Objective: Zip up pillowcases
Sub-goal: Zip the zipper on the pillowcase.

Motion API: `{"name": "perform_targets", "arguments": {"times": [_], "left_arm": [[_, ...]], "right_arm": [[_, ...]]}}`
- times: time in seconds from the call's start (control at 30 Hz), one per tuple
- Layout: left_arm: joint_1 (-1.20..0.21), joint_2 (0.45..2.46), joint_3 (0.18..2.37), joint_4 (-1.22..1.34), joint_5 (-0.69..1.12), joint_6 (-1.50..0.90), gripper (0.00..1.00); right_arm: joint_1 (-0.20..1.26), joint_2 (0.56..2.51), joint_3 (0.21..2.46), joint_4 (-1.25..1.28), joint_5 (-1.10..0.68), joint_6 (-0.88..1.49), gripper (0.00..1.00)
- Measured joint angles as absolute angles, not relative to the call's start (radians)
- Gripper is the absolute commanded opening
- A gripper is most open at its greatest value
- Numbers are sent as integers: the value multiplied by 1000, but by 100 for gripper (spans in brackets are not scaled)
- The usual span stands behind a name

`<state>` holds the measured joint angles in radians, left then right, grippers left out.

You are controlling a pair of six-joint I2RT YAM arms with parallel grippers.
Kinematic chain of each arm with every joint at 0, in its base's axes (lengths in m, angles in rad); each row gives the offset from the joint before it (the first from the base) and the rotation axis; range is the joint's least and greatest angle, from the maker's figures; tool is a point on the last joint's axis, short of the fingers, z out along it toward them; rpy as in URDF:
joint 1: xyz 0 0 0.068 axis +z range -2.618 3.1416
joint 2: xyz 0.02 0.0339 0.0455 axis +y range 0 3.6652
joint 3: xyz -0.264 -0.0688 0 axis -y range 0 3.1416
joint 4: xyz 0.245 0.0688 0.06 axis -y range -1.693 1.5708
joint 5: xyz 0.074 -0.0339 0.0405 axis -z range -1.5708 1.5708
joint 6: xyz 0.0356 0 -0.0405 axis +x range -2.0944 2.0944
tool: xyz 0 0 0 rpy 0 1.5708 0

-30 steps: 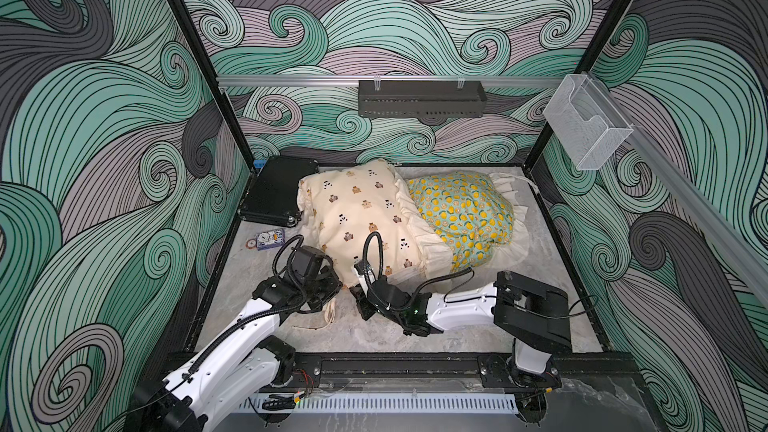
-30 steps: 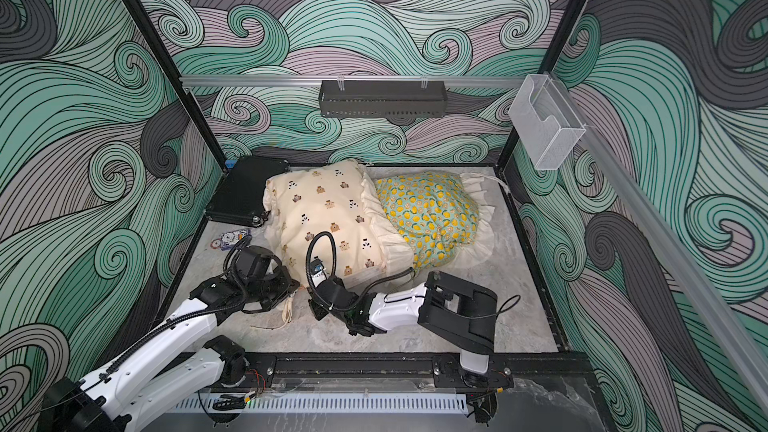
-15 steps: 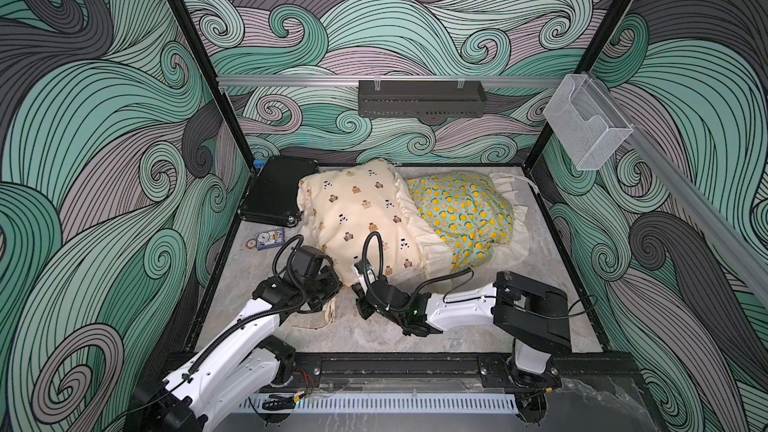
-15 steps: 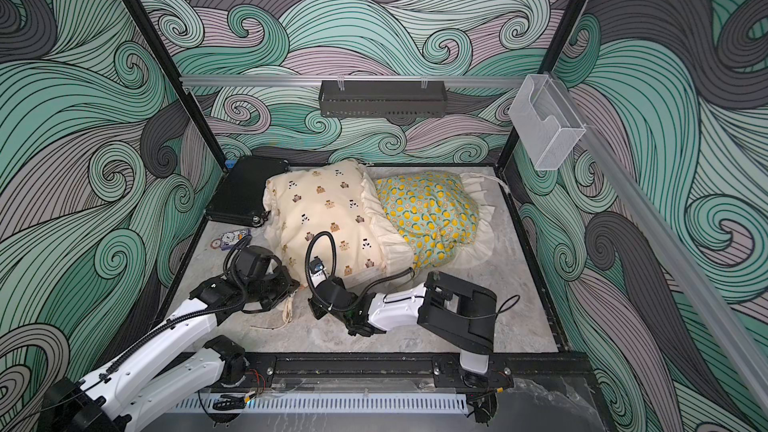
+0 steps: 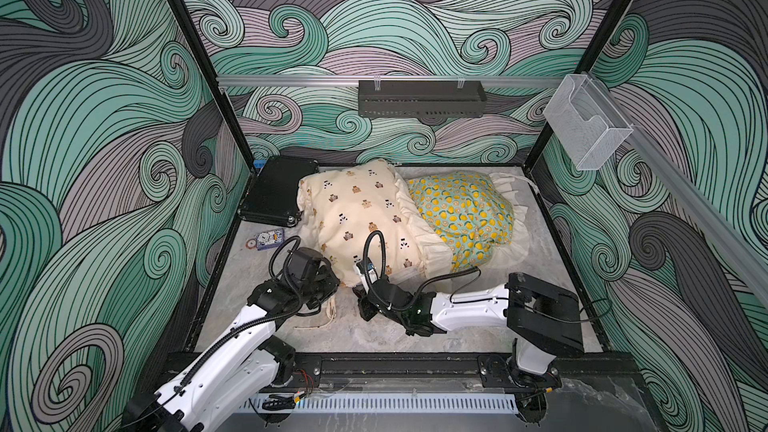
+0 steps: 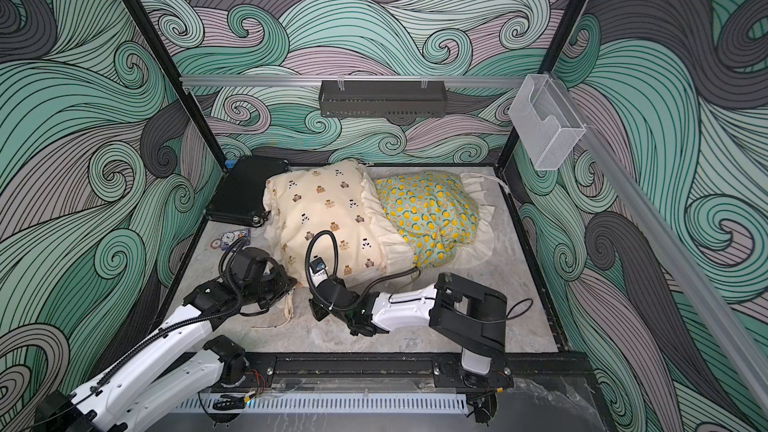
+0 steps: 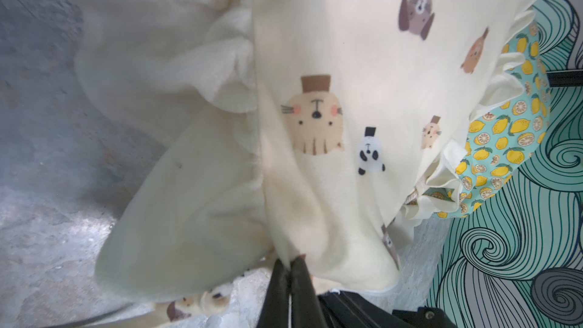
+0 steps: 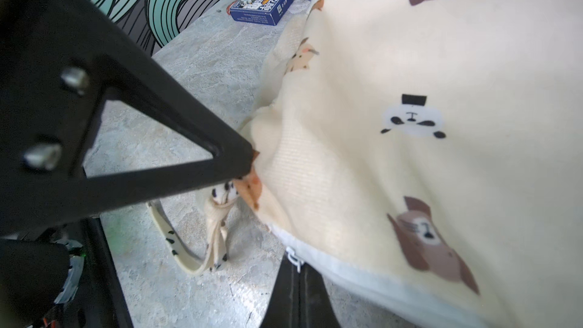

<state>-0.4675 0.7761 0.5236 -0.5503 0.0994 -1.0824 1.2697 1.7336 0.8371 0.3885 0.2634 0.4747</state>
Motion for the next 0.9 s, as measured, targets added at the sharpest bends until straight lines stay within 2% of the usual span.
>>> {"name": "perform_targets", "arguments": {"times": [0.27, 0.43, 0.5, 0.57, 0.7, 0.9], "left_arm": [[-467, 690, 540, -610, -47, -1044, 0], [-467, 693, 549, -612, -31, -1038, 2], [-467, 705, 542, -606, 12, -1039, 11], [-467, 720, 526, -593, 56, -1047, 26], [-467, 758, 480, -537, 145, -1076, 43], [-467, 762, 419, -448, 211, -1162, 52]], "right_arm": [[1270, 1679, 822, 286, 241, 549, 0], [1270, 1673, 822, 257, 235, 561, 0], [1270, 1673, 822, 256, 234, 562, 0], [1270, 1673, 822, 255, 234, 562, 0], [1270, 1673, 822, 254, 228, 562, 0], [1270, 1673, 822, 255, 226, 562, 0]]}}
